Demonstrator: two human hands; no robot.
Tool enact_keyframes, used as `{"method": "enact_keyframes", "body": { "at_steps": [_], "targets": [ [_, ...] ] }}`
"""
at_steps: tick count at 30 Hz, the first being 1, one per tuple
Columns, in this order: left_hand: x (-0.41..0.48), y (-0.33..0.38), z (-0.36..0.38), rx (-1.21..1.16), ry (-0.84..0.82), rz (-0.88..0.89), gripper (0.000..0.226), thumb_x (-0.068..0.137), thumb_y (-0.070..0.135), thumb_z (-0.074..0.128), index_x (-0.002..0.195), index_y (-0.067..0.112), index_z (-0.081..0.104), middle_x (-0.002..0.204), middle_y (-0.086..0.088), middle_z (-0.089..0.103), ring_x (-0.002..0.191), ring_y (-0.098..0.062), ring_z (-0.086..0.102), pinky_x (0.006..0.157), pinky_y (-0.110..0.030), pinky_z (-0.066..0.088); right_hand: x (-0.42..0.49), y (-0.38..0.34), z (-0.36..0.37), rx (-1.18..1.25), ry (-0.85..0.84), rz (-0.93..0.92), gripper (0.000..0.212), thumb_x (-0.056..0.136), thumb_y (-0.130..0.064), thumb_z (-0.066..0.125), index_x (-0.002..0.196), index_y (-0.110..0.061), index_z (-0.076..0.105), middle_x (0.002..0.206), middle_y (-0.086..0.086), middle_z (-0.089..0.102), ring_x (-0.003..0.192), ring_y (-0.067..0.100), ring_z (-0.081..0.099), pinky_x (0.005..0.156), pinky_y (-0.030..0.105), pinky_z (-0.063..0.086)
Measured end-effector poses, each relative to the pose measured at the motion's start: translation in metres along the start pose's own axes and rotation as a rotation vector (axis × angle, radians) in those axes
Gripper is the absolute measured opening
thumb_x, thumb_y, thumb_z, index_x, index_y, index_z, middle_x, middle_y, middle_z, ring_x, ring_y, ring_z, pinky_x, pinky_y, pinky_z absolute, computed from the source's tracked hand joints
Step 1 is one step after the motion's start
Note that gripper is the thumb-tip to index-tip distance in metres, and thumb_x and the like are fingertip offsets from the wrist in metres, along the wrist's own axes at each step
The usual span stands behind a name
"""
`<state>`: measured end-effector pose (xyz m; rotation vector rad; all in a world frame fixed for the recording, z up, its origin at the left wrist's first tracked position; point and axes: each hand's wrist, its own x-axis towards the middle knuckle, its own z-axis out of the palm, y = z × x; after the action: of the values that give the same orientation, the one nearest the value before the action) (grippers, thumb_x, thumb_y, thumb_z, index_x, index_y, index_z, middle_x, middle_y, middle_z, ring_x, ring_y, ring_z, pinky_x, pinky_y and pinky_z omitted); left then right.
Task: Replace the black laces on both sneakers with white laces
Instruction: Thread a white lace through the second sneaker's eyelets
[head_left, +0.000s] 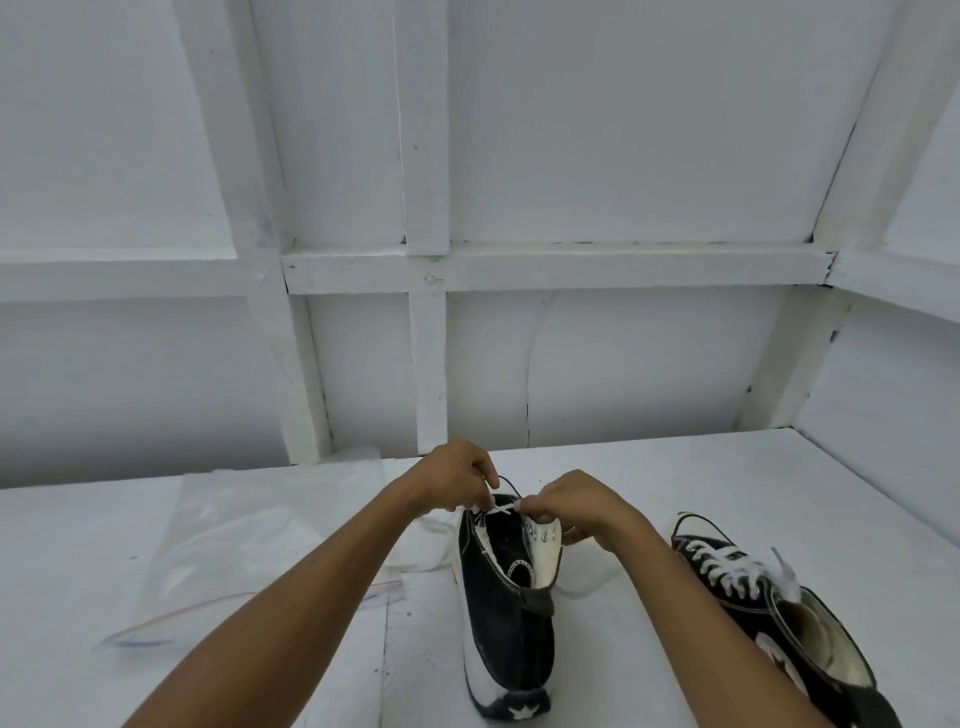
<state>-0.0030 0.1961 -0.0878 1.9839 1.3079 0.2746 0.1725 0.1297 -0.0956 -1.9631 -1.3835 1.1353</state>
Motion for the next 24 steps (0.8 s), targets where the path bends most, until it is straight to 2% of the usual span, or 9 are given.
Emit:
{"method": "enact_keyframes", "body": {
  "at_steps": [2, 4, 10, 14, 19, 24],
  "targets": [
    [0.003, -0.001, 0.002, 0.000, 0.040, 0.008, 0.019, 0.075, 0.002, 0.076, 0.085, 0.017, 0.069, 0.088, -0.009, 0.074, 0.069, -0.014, 0.062, 0.053, -0.018, 0.044, -0.003, 0.000, 0.001, 0.140, 0.024, 0.018, 0.020, 0.081, -0.011, 0.071, 0.065, -0.004, 0.062, 0.067, 0.008, 0.060, 0.054, 0.015, 0.054, 0.049, 0.020, 0.047],
    [0.006, 0.000, 0.003, -0.001, 0.053, 0.016, 0.019, 0.074, 0.002, 0.078, 0.085, 0.017, 0.071, 0.087, -0.007, 0.075, 0.077, -0.016, 0.069, 0.060, -0.020, 0.050, -0.008, -0.002, 0.000, 0.228, 0.036, 0.041, 0.014, 0.082, -0.002, 0.068, 0.069, 0.001, 0.063, 0.066, 0.012, 0.060, 0.049, 0.015, 0.056, 0.043, 0.017, 0.046],
    [0.009, 0.004, 0.011, -0.056, 0.035, 0.036, 0.017, 0.074, 0.001, 0.080, 0.087, 0.010, 0.072, 0.089, -0.014, 0.075, 0.077, -0.019, 0.068, 0.075, -0.032, 0.056, -0.011, -0.002, 0.000, 0.296, 0.029, 0.066, 0.014, 0.083, 0.002, 0.067, 0.070, 0.003, 0.064, 0.060, 0.011, 0.063, 0.042, 0.012, 0.060, 0.041, 0.018, 0.047],
    [0.009, 0.005, 0.015, -0.040, 0.056, 0.028, 0.017, 0.073, 0.001, 0.080, 0.082, 0.013, 0.071, 0.083, -0.011, 0.074, 0.073, -0.017, 0.064, 0.069, -0.028, 0.052, -0.010, -0.004, 0.000, 0.323, 0.005, 0.059, 0.014, 0.083, 0.002, 0.066, 0.069, 0.003, 0.064, 0.058, 0.011, 0.064, 0.041, 0.013, 0.061, 0.041, 0.019, 0.047],
    [0.001, -0.001, 0.009, -0.008, 0.036, -0.006, 0.021, 0.071, 0.006, 0.082, 0.082, 0.017, 0.068, 0.081, -0.005, 0.074, 0.066, -0.014, 0.061, 0.060, -0.027, 0.047, -0.012, -0.013, 0.013, 0.278, -0.072, 0.045, 0.022, 0.082, 0.002, 0.064, 0.061, -0.003, 0.060, 0.040, 0.000, 0.054, 0.034, 0.009, 0.053, 0.040, 0.016, 0.043],
    [-0.016, -0.008, 0.009, 0.004, 0.006, -0.015, 0.022, 0.069, 0.009, 0.082, 0.088, 0.014, 0.071, 0.084, -0.009, 0.076, 0.070, -0.015, 0.061, 0.061, -0.025, 0.044, -0.017, -0.017, 0.027, 0.293, -0.080, 0.021, 0.025, 0.077, 0.003, 0.068, 0.056, -0.005, 0.059, 0.039, -0.001, 0.053, 0.034, 0.008, 0.050, 0.038, 0.015, 0.040]
  ]
}}
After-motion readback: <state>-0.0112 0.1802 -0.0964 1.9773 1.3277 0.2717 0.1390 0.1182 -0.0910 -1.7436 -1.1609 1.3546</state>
